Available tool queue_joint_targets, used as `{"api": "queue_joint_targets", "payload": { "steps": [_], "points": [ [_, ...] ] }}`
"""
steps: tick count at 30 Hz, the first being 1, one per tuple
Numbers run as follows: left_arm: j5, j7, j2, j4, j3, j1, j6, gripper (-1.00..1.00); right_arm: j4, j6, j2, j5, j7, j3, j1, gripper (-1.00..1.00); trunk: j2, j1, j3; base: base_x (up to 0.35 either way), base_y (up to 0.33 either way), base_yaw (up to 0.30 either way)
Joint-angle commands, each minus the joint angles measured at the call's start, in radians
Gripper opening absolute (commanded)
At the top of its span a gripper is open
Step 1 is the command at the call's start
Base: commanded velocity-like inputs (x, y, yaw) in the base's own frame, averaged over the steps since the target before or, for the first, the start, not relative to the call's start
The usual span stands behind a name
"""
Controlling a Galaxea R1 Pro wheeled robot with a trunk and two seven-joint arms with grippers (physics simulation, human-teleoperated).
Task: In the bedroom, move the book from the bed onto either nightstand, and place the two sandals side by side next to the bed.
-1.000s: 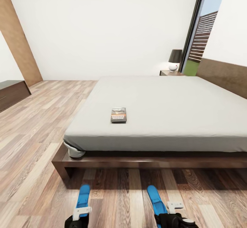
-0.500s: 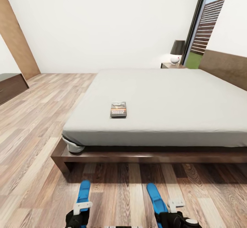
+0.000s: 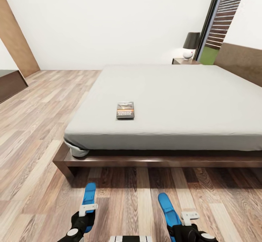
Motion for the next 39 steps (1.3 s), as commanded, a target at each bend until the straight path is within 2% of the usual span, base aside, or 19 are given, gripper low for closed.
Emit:
{"api": "queue_joint_targets", "payload": {
  "steps": [1, 4, 9, 13, 28, 39],
  "points": [
    [0.006, 0.006, 0.001, -0.001, -0.008, -0.002, -0.002, -1.0, -0.006, 0.004, -0.002, -0.007, -0.005, 0.002, 0.002, -1.0, -0.001, 0.0, -0.005, 0.0, 0.0, 0.0],
    [0.006, 0.005, 0.001, 0.0, -0.009, -0.008, -0.002, -1.0, -0.022, 0.004, -0.006, -0.009, -0.006, -0.004, 0.013, -1.0, -0.001, 0.0, -0.005, 0.0, 0.0, 0.0],
    [0.006, 0.005, 0.001, -0.001, -0.009, -0.009, -0.004, -1.0, -0.06, 0.007, -0.007, -0.01, -0.005, -0.043, 0.029, -1.0, -0.001, 0.0, -0.005, 0.0, 0.0, 0.0],
    [0.006, 0.005, 0.002, 0.0, -0.009, -0.01, -0.004, -1.0, -0.085, 0.008, -0.007, -0.009, -0.005, -0.052, 0.042, -1.0, -0.001, 0.0, -0.005, 0.082, 0.044, 0.0],
    [0.006, 0.005, 0.002, 0.001, -0.009, -0.01, -0.006, -1.0, -0.096, 0.009, -0.007, -0.009, -0.005, -0.054, 0.047, -1.0, -0.001, 0.0, -0.005, 0.069, 0.122, 0.0],
    [0.006, 0.004, 0.002, 0.001, -0.009, -0.009, -0.017, -1.0, -0.096, 0.009, -0.007, -0.008, -0.005, -0.054, 0.047, -1.0, -0.001, 0.0, -0.005, 0.001, 0.025, 0.0]
  ]
}}
